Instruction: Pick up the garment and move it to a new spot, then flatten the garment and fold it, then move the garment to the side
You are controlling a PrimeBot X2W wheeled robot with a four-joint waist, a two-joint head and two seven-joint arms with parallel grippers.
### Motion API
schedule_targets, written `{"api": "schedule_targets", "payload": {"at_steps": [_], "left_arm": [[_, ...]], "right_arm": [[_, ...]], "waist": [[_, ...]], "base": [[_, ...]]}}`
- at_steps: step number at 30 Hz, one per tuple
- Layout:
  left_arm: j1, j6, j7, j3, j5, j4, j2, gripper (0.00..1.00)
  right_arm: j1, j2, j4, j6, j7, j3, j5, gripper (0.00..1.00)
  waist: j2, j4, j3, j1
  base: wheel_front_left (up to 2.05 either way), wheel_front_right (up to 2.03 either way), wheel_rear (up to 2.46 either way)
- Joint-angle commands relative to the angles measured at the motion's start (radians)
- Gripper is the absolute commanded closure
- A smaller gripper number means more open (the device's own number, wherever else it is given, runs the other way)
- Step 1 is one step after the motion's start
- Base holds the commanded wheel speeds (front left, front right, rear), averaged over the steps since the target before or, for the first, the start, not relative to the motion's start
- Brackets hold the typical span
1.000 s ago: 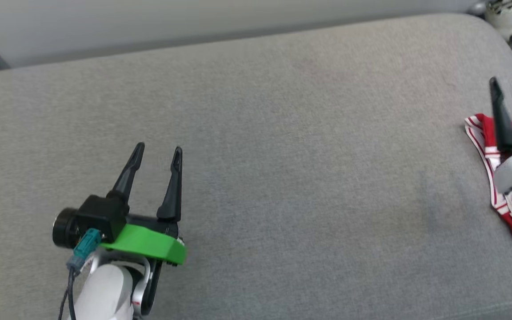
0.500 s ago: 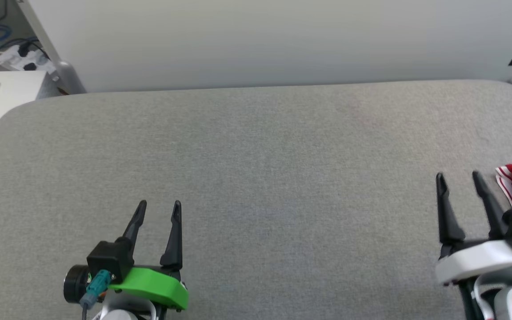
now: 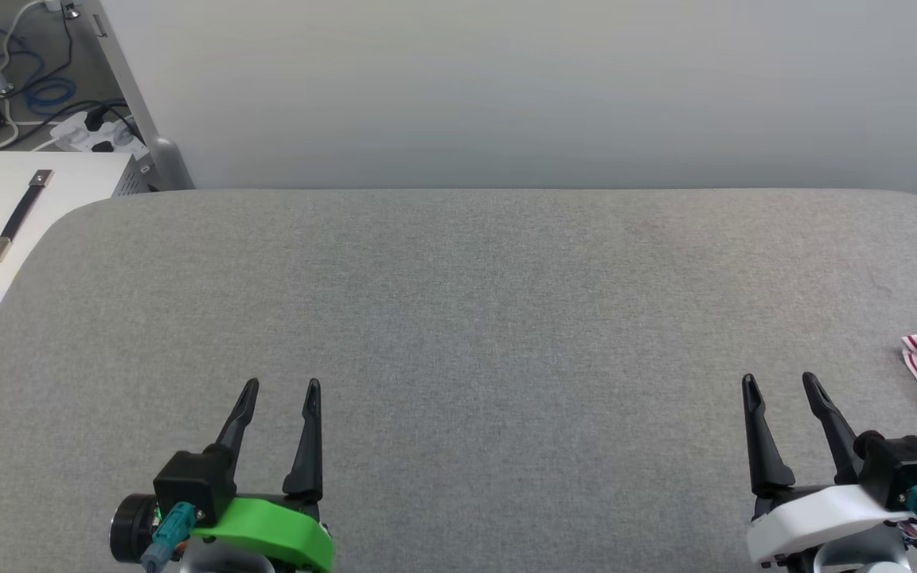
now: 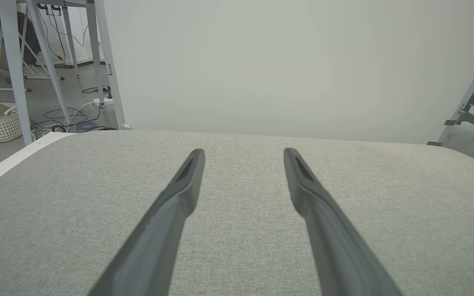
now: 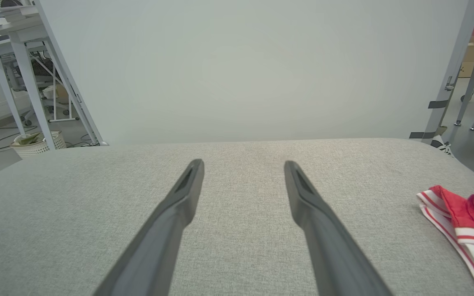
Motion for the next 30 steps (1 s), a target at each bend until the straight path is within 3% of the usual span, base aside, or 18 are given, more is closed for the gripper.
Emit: {"api": "schedule_targets", "payload": {"at_steps": [1,26,27,30], "left_arm": [[0.017,-0.006,-0.006,0.008,0.009,0.0,-0.008,0.0],[0.01,-0.04,-0.006,0.043,0.032,0.012,-0.035,0.0],[0.004,-0.037,0.0,0.041,0.025,0.011,-0.03,1.0],[0.004,-0.036,0.003,0.041,0.026,0.01,-0.03,1.0]], "right_arm": [[0.001,0.003,0.004,-0.001,-0.007,0.004,-0.001,0.0],[-0.006,0.0,0.016,-0.001,-0.005,0.014,-0.002,0.0],[0.0,0.001,0.013,0.0,-0.003,0.013,0.0,1.0],[-0.001,0.001,0.012,0.0,-0.002,0.013,-0.001,1.0]], "waist": [[0.0,0.001,-0.002,0.0001],[0.0,0.003,-0.003,0.0001],[0.0,0.003,-0.003,0.0001],[0.0,0.003,-0.002,0.0001]], "base": [[0.0,0.0,0.0],[0.0,0.0,0.0],[0.0,0.0,0.0],[0.0,0.0,0.0]]}}
